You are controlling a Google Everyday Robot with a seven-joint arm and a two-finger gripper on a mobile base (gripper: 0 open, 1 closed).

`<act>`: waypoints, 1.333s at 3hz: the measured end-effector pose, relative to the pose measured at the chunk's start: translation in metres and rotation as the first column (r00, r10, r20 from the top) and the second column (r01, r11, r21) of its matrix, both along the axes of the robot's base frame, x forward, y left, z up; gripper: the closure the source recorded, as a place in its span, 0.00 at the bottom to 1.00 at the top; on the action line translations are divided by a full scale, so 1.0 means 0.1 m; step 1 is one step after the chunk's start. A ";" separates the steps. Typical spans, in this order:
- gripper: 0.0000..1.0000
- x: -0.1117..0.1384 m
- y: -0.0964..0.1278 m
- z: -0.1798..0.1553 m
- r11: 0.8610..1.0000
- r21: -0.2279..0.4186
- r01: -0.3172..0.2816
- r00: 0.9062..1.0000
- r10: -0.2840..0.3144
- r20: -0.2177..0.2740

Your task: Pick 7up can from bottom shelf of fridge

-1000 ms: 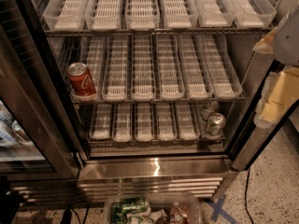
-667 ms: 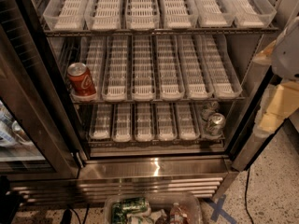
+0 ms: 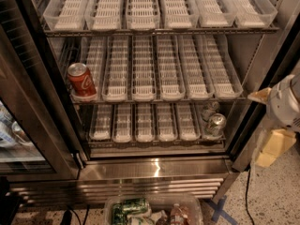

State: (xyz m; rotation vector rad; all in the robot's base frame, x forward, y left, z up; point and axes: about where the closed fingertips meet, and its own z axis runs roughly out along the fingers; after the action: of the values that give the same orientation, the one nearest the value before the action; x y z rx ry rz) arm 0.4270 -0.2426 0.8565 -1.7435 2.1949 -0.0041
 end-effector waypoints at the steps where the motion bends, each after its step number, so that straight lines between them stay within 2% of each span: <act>1: 0.00 -0.02 -0.04 -0.32 0.998 0.045 -0.051 0.998 0.050 0.029; 2: 0.00 -0.02 -0.04 -0.32 0.998 0.046 -0.051 0.998 0.049 0.029; 3: 0.00 -0.04 -0.04 -0.45 0.997 0.074 -0.023 0.999 0.019 0.046; 4: 0.00 -0.02 -0.07 -0.84 0.993 0.116 -0.004 0.996 -0.007 0.086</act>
Offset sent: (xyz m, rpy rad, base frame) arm -0.0017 -0.0037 -0.0276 0.0412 -0.0165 0.0325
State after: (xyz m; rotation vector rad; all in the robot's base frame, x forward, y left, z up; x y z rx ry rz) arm 0.4252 -0.2494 0.7726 -1.6475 2.0917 0.0462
